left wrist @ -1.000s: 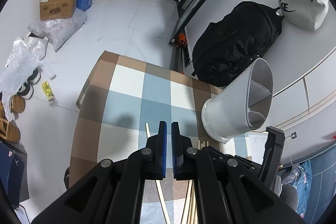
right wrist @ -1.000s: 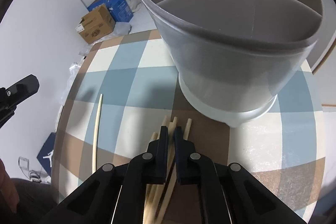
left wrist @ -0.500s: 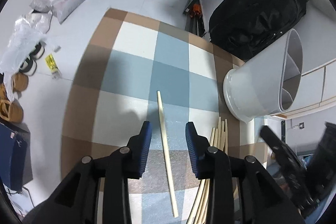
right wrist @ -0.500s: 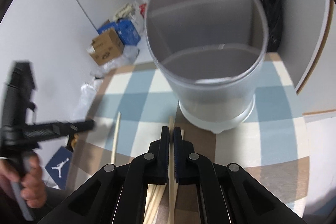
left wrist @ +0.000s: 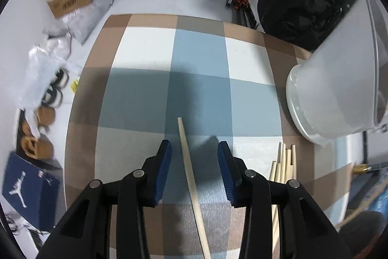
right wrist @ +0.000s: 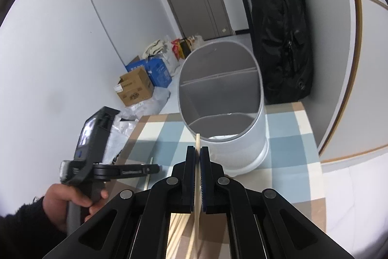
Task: Organize utensils
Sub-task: 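Lift the chopsticks in both grippers and carry them over the white holder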
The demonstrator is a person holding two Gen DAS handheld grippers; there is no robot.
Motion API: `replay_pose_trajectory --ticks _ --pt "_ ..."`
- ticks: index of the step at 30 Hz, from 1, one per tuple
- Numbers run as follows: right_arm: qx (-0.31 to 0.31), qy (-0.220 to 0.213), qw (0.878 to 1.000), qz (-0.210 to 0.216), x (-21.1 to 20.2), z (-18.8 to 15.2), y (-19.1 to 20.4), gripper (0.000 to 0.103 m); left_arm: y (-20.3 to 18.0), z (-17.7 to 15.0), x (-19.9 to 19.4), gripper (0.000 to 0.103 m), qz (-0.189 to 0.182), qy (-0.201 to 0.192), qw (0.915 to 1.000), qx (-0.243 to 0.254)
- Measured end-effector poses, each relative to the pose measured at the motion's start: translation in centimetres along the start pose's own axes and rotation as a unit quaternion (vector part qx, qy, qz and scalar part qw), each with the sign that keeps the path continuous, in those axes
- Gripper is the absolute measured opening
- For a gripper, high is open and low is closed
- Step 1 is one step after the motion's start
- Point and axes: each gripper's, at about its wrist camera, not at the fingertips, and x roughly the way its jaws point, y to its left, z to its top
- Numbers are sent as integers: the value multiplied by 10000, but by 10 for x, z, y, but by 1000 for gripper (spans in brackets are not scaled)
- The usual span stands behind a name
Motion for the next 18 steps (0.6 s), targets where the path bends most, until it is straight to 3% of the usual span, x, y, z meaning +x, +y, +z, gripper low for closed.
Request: replay_pose_trajectory --ticks 1,2,6,10,18 --pt "-13 -42 10000 17 -5 1 -2 3 -1 -2 0 19 121 -65 9999 41" --pt "-16 -100 9999 42 -7 1 -2 3 -1 -3 0 2 161 -85 9998 50" --pt "25 -285 9995 113 -17 6 -5 3 8 -6 -4 1 -50 -250 9995 -166" --pt "45 -446 9989 168 -26 12 -7 3 8 -6 -27 1 -129 -776 9965 -267" --pt "-45 -731 9969 293 -41 20 -3 2 -1 -21 -101 1 -467 -1940 9797 -184"
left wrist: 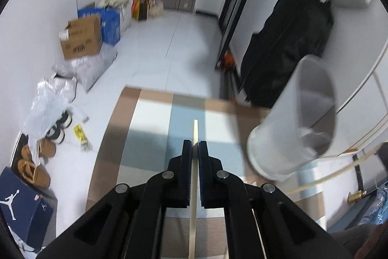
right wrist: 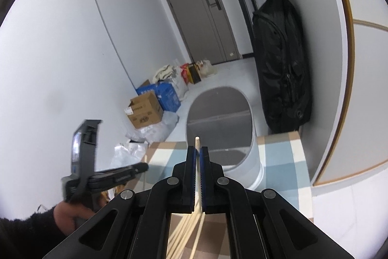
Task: Organize utensils
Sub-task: 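Lift the chopsticks in both grippers and carry them over the white holder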
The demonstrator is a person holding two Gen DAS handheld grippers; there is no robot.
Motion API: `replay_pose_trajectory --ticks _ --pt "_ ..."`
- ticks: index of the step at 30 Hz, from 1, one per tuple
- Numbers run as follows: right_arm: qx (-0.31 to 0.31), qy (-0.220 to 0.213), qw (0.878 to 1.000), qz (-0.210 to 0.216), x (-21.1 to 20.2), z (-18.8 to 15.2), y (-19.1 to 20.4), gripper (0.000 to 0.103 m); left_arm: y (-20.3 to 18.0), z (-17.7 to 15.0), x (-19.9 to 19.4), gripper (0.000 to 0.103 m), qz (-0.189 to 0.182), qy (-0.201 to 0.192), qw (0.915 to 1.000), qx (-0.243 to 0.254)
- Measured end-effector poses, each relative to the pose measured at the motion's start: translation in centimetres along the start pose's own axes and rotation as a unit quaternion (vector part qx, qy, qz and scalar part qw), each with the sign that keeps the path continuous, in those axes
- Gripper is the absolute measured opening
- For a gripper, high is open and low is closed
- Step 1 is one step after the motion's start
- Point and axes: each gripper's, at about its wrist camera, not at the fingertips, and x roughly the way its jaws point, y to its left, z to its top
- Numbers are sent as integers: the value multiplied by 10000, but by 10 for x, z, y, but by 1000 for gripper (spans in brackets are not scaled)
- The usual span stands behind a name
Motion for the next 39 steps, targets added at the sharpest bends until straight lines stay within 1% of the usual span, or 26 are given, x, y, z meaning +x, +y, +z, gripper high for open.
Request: replay_pose_trajectory --ticks 1,5,7,9,15,21,25,29,34,37,39 --pt "-36 -31 10000 5 -2 1 2 2 -1 0 -9 1 -62 -96 9999 -3" --pt "-126 -112 9999 31 -7 5 5 2 -21 12 -14 1 -171 -407 9990 66" --pt "-130 -138 9998 34 -9 7 5 2 -24 16 -21 1 -288 -515 9982 90" --pt "-128 -168 9998 52 -11 10 5 2 -26 19 -26 1 -308 -655 9973 119" --pt "-208 -293 9993 90 -23 22 10 2 -36 29 -51 1 -570 -929 9939 158" --pt "-250 -439 9986 182 -35 46 13 2 -50 52 -74 1 -826 -1201 9892 173" --pt "-284 -565 9977 228 -42 72 14 2 -65 74 -88 1 -945 -1489 9839 299" --pt "-319 -609 9973 241 -41 98 12 2 -83 96 -90 1 -1058 -1712 9785 441" --pt "-470 -637 9968 147 -33 129 8 2 -105 124 -78 1 -1178 -1891 9736 500" --pt "-539 -684 9962 95 -29 147 4 2 -116 132 -71 1 -1137 -2084 9694 625" --pt "-588 -668 9960 56 -22 156 0 2 -119 134 -66 1 -1138 -2145 9677 678"
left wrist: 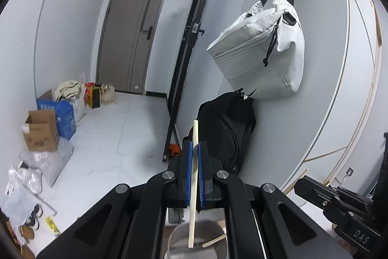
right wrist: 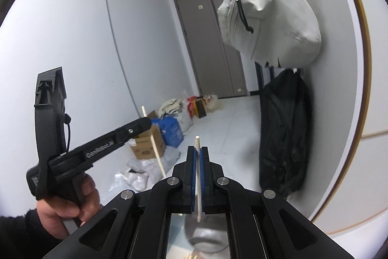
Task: Organize utensils
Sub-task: 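Lift the chopsticks in both grippers and carry them over the white holder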
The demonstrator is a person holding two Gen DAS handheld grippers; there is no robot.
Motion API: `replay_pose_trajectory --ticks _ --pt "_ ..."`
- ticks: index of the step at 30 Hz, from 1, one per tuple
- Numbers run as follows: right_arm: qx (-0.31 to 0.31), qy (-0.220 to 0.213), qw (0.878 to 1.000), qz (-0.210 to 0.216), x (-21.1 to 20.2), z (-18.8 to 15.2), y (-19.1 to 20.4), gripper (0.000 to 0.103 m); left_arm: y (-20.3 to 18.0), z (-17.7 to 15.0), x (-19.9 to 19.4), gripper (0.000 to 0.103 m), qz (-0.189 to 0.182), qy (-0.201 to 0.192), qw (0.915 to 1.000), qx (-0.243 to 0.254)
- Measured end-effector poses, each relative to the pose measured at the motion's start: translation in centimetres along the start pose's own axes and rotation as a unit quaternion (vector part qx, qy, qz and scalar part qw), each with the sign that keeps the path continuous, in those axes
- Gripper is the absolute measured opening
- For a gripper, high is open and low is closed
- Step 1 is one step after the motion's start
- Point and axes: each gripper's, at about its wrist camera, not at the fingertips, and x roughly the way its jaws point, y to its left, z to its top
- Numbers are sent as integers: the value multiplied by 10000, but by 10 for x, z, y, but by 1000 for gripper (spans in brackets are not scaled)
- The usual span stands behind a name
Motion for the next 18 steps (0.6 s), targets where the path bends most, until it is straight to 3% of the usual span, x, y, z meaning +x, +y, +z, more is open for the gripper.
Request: replay_pose_trajectory --ticks 18 --pt "-71 383 9992 -111 47 -8 -36 2 10 -30 45 1 -528 283 9979 -234"
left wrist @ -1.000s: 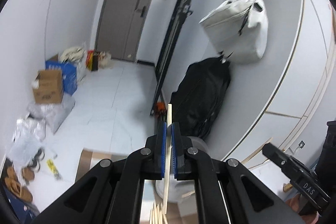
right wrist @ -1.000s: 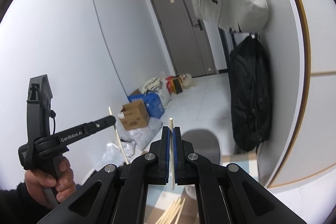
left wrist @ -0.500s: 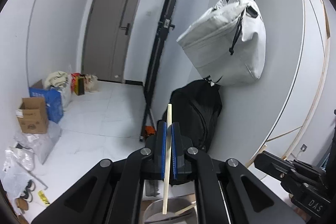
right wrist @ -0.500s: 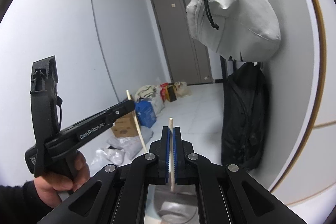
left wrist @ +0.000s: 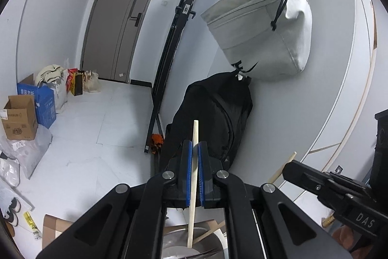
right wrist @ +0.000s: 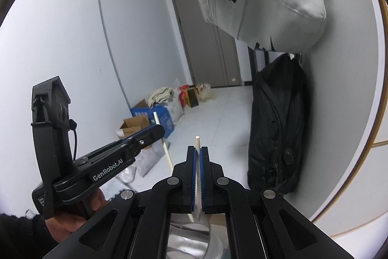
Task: Organize utensils
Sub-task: 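Lift the chopsticks in both grippers and carry them over the white holder, then open both grippers to drop the chopsticks into the holder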
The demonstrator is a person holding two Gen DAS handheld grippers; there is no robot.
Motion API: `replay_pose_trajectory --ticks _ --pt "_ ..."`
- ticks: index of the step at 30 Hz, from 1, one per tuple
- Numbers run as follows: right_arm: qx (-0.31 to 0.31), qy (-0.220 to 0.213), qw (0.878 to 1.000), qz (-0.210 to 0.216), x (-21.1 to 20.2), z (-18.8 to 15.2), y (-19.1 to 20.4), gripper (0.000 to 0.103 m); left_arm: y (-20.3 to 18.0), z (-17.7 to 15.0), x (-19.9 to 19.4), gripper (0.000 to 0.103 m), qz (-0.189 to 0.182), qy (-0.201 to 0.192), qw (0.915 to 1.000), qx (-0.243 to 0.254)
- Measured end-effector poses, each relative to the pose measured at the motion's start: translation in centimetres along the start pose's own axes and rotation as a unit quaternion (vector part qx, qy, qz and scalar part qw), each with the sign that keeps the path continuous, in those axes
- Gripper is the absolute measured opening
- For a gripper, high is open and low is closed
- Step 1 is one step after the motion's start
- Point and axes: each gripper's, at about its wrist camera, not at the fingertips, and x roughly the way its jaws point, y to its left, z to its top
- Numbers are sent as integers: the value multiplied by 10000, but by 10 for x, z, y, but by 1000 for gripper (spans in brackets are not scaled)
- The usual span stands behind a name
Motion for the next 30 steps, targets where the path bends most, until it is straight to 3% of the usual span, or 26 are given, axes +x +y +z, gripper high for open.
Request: replay_pose_trajectory --ticks 9,17,30 --pt "-44 178 9998 120 8 -12 1 2 -9 -7 2 1 -68 -72 9997 203" --pt "-94 362 9991 220 17 -27 2 2 -14 -15 6 1 -457 192 9985 232" --pt "1131 333 9897 806 30 -54 -39 3 -3 -21 13 1 -890 897 9920 26"
